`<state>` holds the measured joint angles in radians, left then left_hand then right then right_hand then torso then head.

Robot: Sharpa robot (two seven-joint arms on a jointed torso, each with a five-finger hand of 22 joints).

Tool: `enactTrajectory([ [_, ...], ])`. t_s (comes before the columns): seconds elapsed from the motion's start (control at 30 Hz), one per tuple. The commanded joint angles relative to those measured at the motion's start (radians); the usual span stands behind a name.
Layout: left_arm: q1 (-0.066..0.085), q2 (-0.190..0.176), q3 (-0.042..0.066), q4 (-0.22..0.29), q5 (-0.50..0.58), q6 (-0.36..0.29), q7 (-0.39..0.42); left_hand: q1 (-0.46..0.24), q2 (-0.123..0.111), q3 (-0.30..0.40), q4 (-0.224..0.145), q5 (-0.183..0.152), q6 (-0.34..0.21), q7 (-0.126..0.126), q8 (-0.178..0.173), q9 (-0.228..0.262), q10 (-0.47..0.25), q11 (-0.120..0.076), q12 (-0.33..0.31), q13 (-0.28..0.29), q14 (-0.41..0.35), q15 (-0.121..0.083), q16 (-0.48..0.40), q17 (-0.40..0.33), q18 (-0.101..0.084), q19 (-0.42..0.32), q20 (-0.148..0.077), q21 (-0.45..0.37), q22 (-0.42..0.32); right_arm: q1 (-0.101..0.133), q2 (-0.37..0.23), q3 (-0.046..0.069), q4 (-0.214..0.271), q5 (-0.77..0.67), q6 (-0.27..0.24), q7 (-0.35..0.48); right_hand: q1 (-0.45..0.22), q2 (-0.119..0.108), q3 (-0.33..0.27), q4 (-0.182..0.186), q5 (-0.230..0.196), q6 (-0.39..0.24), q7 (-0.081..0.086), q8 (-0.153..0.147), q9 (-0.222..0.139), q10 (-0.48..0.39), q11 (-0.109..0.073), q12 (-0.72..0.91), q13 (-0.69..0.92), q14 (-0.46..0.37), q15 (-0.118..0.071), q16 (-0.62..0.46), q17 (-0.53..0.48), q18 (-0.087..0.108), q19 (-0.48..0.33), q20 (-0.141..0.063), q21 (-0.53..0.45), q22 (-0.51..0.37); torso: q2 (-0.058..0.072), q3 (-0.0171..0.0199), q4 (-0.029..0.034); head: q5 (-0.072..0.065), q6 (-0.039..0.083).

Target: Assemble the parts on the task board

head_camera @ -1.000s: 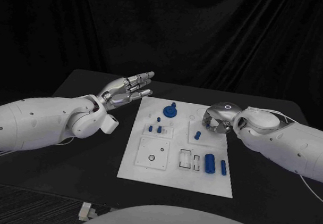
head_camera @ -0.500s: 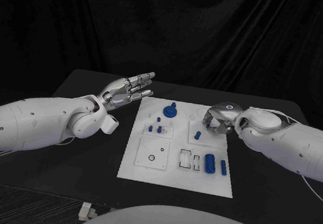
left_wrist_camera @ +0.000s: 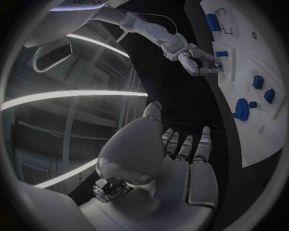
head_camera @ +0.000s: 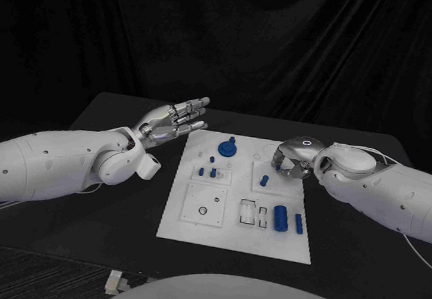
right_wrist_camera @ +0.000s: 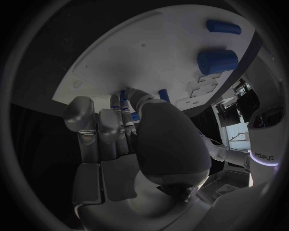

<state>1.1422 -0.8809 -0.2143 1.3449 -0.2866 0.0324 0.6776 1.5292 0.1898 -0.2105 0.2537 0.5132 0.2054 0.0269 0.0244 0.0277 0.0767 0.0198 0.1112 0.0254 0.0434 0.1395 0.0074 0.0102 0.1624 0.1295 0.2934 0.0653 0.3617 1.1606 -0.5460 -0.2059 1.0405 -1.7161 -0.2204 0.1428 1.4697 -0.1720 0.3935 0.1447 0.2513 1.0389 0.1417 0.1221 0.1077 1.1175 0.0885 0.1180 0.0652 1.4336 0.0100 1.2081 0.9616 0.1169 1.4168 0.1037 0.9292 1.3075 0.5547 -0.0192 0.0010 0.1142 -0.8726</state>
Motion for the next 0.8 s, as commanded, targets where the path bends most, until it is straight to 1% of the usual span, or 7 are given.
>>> enactTrajectory([
  [0.03,-0.002,0.002,0.001,0.001,0.008,0.017,0.086,0.006,0.002,0.003,-0.005,0.006,0.002,-0.006,0.006,0.001,0.003,0.008,0.006,0.001,0.002,0.004,0.005,0.002,0.016,0.007,-0.003,0.005,0.0,-0.003,-0.001,-0.001,-0.001,-0.004,0.007,-0.028,0.004,0.011,0.002,-0.008,0.007,0.014,-0.001,0.006,0.004,0.012,-0.002,0.003,0.002,-0.001,-0.01,-0.004,0.001,-0.004,-0.003,-0.003,-0.005,0.11,0.0,-0.0001,0.0,0.002,0.0],
  [0.3,-0.002,0.002,0.001,0.001,0.008,0.019,0.083,0.008,0.003,0.005,-0.008,0.009,0.003,-0.006,0.006,0.001,0.006,0.013,0.008,0.001,0.007,0.007,0.006,0.002,0.016,0.017,-0.002,0.01,0.014,-0.006,0.004,-0.001,-0.005,-0.004,-0.007,-0.032,0.015,0.019,0.012,-0.025,0.017,0.038,-0.005,0.018,0.019,0.043,-0.01,0.011,0.003,0.001,-0.016,-0.003,0.003,-0.004,0.0,-0.009,-0.002,0.112,0.0,0.0,0.0007,0.005,0.0],
  [0.53,-0.003,0.002,0.001,0.001,0.008,0.022,0.079,0.013,0.002,0.009,-0.014,0.014,0.006,0.001,0.006,0.002,0.007,0.014,0.009,0.002,0.02,0.011,0.01,0.005,0.015,0.033,-0.001,0.018,0.024,-0.01,0.005,-0.001,-0.006,-0.004,-0.018,-0.032,0.03,0.024,0.017,-0.047,0.02,0.053,-0.01,0.026,0.031,0.071,-0.018,0.019,0.005,0.001,-0.023,-0.006,0.001,-0.004,-0.001,-0.015,-0.003,0.113,0.0,-0.0002,0.0007,0.007,0.0],
  [0.8,-0.004,0.002,0.001,0.0,0.008,0.023,0.075,0.016,0.003,0.014,-0.019,0.021,0.008,0.007,0.007,0.002,0.008,0.014,0.009,0.002,0.028,0.014,0.012,0.007,0.014,0.041,-0.001,0.021,0.03,-0.011,0.0,-0.001,-0.003,-0.004,-0.061,-0.019,0.031,0.03,0.011,-0.062,0.015,0.072,-0.019,0.037,0.048,0.106,-0.029,0.031,0.009,0.002,-0.032,-0.008,0.002,-0.006,0.001,-0.022,0.005,0.116,0.0,-0.0001,0.0007,0.009,0.0],
])
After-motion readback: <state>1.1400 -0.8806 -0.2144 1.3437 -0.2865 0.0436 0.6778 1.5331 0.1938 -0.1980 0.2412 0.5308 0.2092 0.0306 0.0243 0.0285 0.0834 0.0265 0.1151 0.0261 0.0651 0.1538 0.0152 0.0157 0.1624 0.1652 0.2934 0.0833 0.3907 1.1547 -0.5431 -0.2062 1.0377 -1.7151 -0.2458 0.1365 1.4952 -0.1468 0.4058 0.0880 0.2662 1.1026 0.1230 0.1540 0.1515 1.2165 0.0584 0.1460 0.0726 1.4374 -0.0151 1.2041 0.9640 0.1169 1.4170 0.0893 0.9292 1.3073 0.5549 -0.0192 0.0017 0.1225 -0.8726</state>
